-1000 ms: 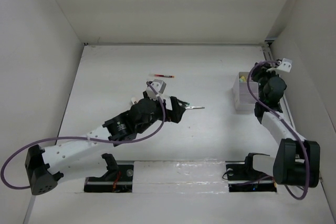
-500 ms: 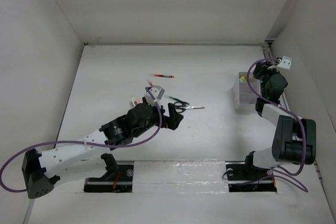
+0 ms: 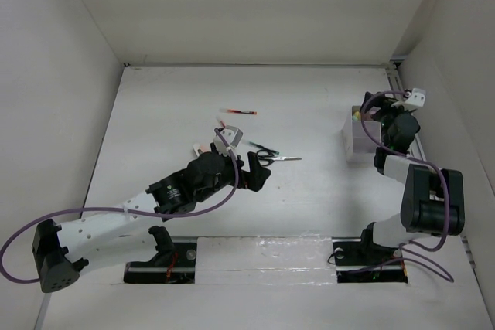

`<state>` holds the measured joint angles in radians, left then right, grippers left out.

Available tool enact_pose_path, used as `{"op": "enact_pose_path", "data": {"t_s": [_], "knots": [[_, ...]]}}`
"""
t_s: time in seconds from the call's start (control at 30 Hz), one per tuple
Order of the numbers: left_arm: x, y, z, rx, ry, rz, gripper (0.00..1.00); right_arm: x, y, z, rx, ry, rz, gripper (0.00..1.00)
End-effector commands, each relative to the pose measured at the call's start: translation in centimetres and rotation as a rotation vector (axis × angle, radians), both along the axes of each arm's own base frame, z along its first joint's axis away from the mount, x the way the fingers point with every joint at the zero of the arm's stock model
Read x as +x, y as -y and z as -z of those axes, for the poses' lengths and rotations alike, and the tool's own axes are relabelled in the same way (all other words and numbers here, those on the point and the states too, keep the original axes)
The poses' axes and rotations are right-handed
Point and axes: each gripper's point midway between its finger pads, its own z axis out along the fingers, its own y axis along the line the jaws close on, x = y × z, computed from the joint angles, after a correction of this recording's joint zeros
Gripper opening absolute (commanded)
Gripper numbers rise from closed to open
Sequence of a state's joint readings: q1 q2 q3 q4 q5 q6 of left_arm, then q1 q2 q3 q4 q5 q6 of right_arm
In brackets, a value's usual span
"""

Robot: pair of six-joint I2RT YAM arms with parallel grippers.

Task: Sort the stationery into containers
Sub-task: Place the stationery in the storage box, then pick up the pen from the center of the board.

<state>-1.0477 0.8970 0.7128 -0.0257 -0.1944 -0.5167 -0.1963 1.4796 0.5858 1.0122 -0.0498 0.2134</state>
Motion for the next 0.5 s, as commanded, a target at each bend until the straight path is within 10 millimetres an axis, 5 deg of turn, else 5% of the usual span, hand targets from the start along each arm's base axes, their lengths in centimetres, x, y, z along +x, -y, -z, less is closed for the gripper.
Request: {"op": "enact_pose_path", "data": {"t_s": [0.0, 0.17, 0.23, 0.27, 0.33, 0.37, 0.43, 0.47], "knots": [[0.0, 0.1, -1.2, -0.035, 0.03, 0.004, 1.0, -1.5, -0.6, -5.3, -0.015, 0.196, -0.022, 1.0], [0.6, -0.3, -0.9, -0.022, 0.02, -0.042, 1.0, -2.6, -3.2, -8.6, -0.026, 0.249, -0.069, 1.0], [1.1, -0.8, -0.6, -0.014, 0.001, -0.094, 1.0, -3.4, -4.2, -11.3, -0.027, 0.291, -0.085, 1.0], [1.4, -1.1, -0.1, -0.003, -0.009, -0.123, 1.0, -3.4, -4.1, -11.0, -0.009, 0.249, -0.061, 1.0], [2.0, -1.8, 0.3, 0.016, -0.028, -0.188, 1.0, -4.2, -6.2, -14.6, -0.021, 0.27, -0.063, 1.0], [2.6, -2.5, 1.0, 0.034, -0.051, -0.261, 1.0, -4.2, -8.1, -13.5, -0.01, 0.181, -0.045, 1.0], [3.4, -3.0, 1.4, 0.051, -0.074, -0.337, 1.0, -5.5, -9.9, -16.8, -0.017, 0.19, -0.013, 1.0], [3.9, -3.5, 1.7, 0.066, -0.077, -0.39, 1.0, -5.9, -10.7, -15.7, -0.06, 0.102, 0.003, 1.0]]}}
